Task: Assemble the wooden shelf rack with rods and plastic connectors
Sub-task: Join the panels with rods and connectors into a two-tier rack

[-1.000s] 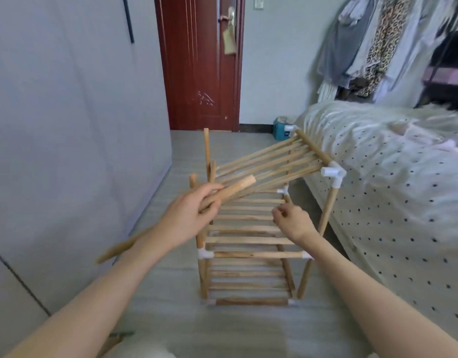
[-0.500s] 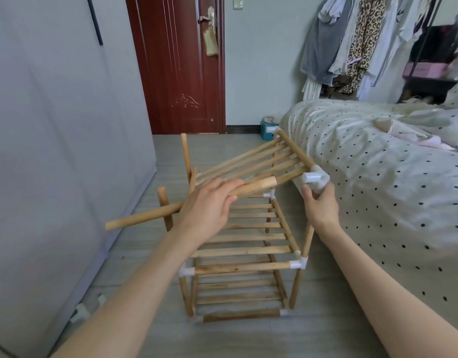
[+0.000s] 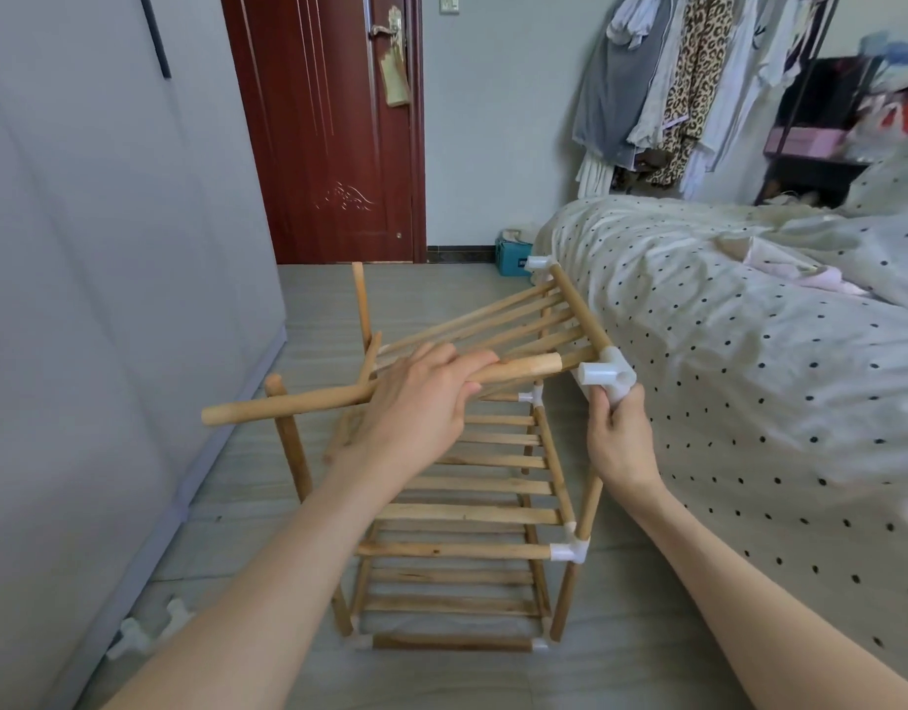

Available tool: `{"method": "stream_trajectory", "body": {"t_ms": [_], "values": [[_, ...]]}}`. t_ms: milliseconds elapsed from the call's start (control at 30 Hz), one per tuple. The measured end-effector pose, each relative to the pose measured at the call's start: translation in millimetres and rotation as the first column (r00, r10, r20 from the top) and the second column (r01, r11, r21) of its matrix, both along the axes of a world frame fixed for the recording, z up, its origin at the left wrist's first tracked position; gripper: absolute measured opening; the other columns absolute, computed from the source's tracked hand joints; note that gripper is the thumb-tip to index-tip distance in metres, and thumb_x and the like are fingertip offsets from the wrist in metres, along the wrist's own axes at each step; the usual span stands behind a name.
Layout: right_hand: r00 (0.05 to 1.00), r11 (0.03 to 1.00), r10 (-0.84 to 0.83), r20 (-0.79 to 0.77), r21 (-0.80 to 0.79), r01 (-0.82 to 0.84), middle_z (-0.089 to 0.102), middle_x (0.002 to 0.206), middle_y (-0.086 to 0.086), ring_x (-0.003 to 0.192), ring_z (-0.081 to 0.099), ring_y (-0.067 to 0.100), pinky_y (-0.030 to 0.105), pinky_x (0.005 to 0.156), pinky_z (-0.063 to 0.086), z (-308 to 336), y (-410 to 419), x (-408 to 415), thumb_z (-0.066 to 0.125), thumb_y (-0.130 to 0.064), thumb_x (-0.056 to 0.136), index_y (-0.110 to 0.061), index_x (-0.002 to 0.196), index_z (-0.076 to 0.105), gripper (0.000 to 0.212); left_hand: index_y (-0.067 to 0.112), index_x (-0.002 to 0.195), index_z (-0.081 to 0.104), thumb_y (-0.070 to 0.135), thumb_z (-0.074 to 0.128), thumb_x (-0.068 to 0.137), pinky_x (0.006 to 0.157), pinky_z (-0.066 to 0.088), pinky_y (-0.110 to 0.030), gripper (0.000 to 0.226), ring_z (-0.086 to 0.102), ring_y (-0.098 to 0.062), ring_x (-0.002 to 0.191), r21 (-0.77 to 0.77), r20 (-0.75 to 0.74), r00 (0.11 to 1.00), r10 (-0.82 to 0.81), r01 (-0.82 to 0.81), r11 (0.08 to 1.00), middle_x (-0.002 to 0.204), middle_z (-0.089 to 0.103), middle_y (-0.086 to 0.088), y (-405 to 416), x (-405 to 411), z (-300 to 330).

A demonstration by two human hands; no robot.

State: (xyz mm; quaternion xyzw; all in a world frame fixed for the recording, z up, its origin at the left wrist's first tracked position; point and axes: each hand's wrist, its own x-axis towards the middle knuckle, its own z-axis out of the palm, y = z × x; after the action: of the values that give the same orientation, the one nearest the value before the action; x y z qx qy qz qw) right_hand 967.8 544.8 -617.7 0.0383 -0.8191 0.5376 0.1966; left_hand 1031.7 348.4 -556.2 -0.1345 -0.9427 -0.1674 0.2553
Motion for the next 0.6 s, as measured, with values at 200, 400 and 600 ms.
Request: {"method": "stream_trajectory", "body": {"t_ms": [200,400,600], "values": [[0.999,0.999,0.030,0.016,0.027,-0.030,0.047,0.081,-0.010,0.069,0.050,0.004,0.012,0.052,0.036,-1,11,2,0.037,-0.031,0.099,-0.010,0.101,0.042,0.021,0.031,0.135,0.046,0.022,0.049,0.095,0.089,0.043,-0.030,0.041,0.048,-0.011,0.099,-0.047,0.004,1.000,-0.024,0.024,0.999,0.105,0.056,0.006,22,-10,-4],[0.998,0.998,0.056,0.005,0.011,-0.056,0.042,0.082,-0.018,0.068,0.048,-0.008,-0.002,0.056,0.036,-2,13,2,0.038,-0.027,0.099,-0.013,0.105,0.041,0.015,0.034,0.135,0.045,0.024,0.047,0.096,0.087,0.032,-0.021,0.041,0.048,-0.007,0.102,-0.034,0.052,0.999,-0.015,0.017,0.999,0.106,0.056,0.010,22,-17,-1],[0.997,0.997,0.083,-0.008,-0.003,-0.083,0.042,0.082,-0.019,0.066,0.047,-0.024,-0.004,0.056,0.036,0,11,3,0.038,-0.026,0.099,-0.016,0.105,0.039,0.011,0.035,0.135,0.045,0.026,0.046,0.097,0.082,0.030,-0.022,0.039,0.049,-0.007,0.100,-0.053,0.108,0.993,-0.037,0.043,0.998,0.104,0.057,0.010,20,-17,3]]}}
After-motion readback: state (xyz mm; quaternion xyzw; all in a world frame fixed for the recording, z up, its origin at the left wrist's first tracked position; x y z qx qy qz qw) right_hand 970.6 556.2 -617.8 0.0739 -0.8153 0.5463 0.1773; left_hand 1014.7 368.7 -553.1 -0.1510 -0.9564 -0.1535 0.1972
